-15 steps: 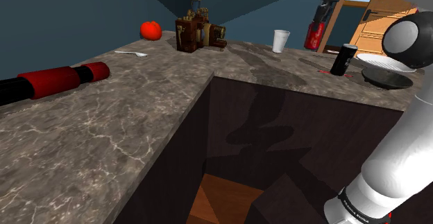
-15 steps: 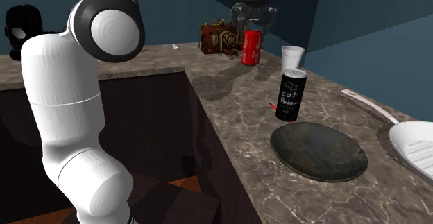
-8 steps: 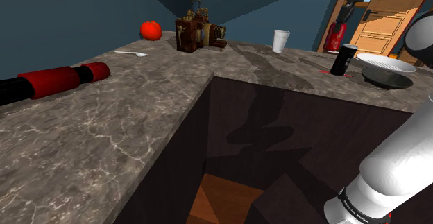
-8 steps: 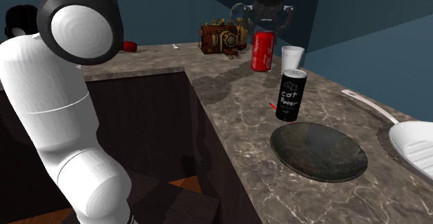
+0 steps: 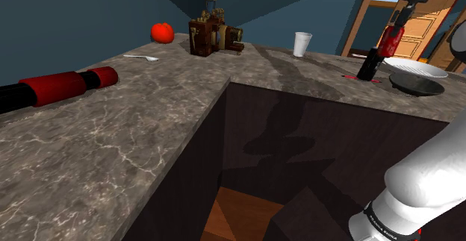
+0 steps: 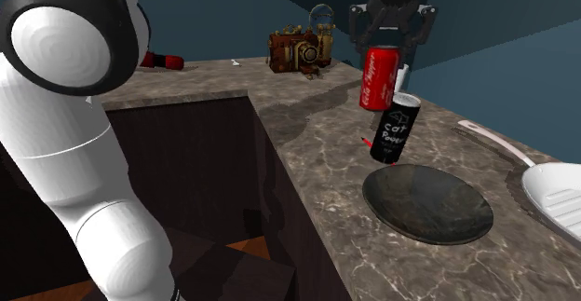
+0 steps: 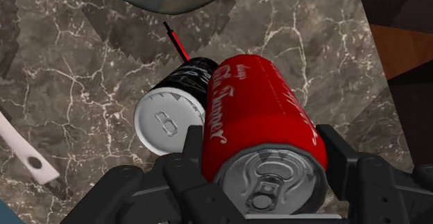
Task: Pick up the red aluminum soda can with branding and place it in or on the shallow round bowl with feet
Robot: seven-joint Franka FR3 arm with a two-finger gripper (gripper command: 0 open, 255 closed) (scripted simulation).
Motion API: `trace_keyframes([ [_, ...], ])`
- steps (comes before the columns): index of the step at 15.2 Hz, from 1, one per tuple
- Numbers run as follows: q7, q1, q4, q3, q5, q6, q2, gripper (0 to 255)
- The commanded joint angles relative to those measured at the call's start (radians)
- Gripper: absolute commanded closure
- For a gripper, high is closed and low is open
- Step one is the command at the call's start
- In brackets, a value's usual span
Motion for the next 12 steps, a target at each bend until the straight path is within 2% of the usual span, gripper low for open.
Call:
trace_keyframes([
  [1, -0.061, -0.028, 0.020, -0.032, 0.004, -0.015, 0.007, 255],
  [8, -0.265, -0.133, 0.101, -0.146, 0.041, -0.057, 0.065, 255],
  [12, -0.404, -0.226, 0.196, -0.220, 0.104, -0.097, 0.147, 255],
])
